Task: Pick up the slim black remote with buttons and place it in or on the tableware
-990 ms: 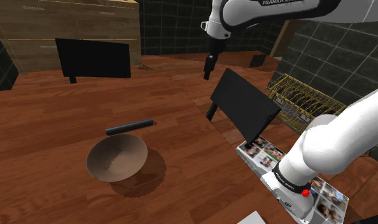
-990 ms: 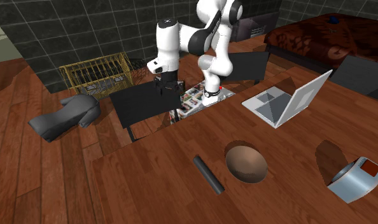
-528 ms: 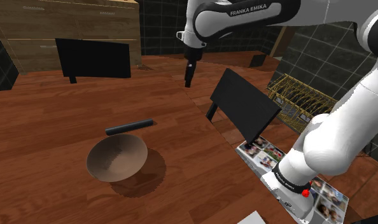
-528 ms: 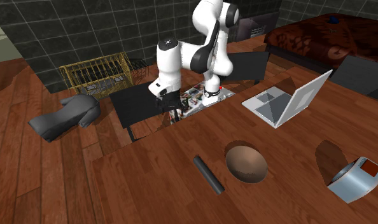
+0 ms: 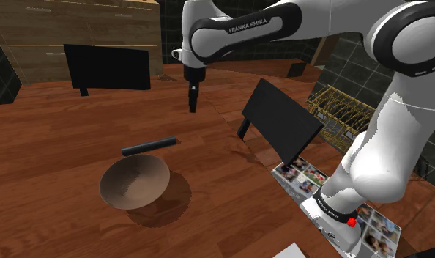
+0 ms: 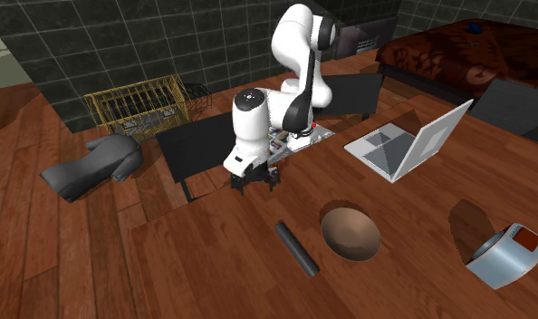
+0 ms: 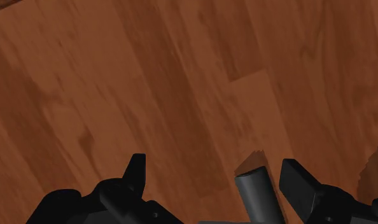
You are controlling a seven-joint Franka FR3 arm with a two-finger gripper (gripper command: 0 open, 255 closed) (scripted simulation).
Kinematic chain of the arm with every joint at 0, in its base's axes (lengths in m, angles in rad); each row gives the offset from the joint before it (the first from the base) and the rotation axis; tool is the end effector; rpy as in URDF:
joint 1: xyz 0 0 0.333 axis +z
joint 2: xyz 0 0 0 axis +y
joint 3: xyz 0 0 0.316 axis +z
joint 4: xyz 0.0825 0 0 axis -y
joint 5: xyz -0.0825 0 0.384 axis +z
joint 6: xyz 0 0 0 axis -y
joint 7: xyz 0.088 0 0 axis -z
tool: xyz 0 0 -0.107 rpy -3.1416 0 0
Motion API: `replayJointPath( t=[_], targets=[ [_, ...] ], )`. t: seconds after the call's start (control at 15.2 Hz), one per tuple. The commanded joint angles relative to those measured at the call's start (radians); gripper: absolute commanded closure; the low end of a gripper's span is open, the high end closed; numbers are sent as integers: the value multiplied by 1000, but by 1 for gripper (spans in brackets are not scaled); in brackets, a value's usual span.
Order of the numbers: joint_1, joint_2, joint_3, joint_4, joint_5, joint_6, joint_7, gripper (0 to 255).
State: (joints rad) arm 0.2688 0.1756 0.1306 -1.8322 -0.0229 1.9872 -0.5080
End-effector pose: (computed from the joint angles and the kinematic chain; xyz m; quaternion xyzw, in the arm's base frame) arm 0.5592 0.2307 0.4340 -0.8971 -0.4417 0.0094 0.0015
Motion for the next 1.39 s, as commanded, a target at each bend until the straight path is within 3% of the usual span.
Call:
replayJointPath(
  t=[0.0,0.79,1.32],
  targets=[
    [19,52,18,37,-3,8,-17,0],
    [136,373,105,341,-47,-19,-126,0],
    [140,406,101,288,-55,66,-121,0]
  ],
)
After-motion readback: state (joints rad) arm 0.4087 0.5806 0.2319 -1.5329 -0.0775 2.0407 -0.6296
